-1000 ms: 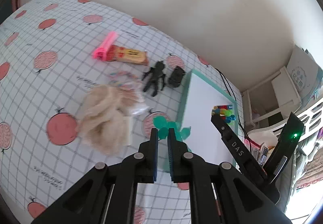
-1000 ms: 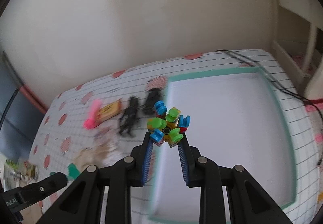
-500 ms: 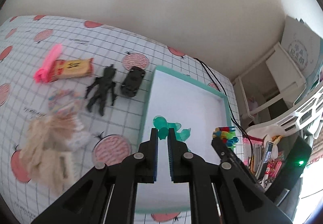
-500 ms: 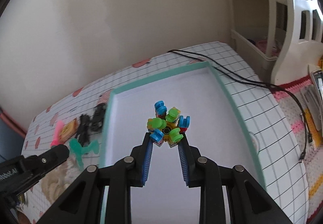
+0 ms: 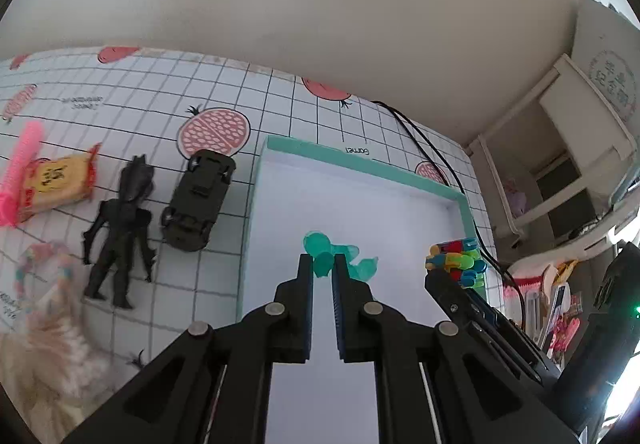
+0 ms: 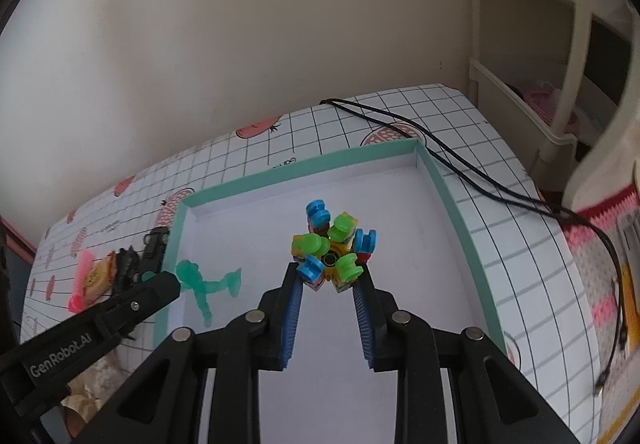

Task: Organize objects
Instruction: 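Lower both held toys into the tray and open both grippers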

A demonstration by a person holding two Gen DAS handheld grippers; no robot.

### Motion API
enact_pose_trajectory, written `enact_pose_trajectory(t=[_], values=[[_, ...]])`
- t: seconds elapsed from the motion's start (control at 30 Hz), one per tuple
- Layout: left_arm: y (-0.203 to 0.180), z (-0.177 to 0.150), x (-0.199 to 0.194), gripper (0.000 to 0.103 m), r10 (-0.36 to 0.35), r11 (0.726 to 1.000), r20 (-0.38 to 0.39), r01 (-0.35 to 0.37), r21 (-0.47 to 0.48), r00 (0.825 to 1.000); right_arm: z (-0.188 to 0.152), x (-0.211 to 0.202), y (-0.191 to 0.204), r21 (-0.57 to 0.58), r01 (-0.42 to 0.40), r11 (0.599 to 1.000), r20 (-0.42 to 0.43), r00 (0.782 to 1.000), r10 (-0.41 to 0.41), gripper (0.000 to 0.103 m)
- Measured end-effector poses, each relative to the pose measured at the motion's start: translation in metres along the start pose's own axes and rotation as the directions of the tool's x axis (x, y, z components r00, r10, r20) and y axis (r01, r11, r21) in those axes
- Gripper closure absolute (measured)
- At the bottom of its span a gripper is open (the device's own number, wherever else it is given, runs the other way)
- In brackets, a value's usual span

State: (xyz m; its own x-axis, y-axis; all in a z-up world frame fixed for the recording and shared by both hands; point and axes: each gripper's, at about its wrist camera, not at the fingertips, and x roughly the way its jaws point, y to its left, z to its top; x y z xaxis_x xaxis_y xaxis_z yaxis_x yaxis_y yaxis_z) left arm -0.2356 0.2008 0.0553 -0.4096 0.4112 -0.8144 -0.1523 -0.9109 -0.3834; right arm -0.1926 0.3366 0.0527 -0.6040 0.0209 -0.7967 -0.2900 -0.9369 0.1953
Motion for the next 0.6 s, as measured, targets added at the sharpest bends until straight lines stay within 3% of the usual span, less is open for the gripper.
enact_pose_trajectory(t=[0.3, 0.6], values=[[0.002, 0.002, 0.031, 0.094, 0.028, 1.0, -0.045, -0.027, 0.015, 0.999, 0.011, 0.023, -0.008, -0.012, 0.044, 0.999, -0.031, 0.999, -0.044, 0.074], [0.002, -0.002, 0.029, 0.092, 0.036, 0.998, -0.049, -0.033, 0.06, 0.998, 0.011, 0.02, -0.015, 0.001, 0.064, 0.998, -0.029, 0.998, -0.064, 0.072]])
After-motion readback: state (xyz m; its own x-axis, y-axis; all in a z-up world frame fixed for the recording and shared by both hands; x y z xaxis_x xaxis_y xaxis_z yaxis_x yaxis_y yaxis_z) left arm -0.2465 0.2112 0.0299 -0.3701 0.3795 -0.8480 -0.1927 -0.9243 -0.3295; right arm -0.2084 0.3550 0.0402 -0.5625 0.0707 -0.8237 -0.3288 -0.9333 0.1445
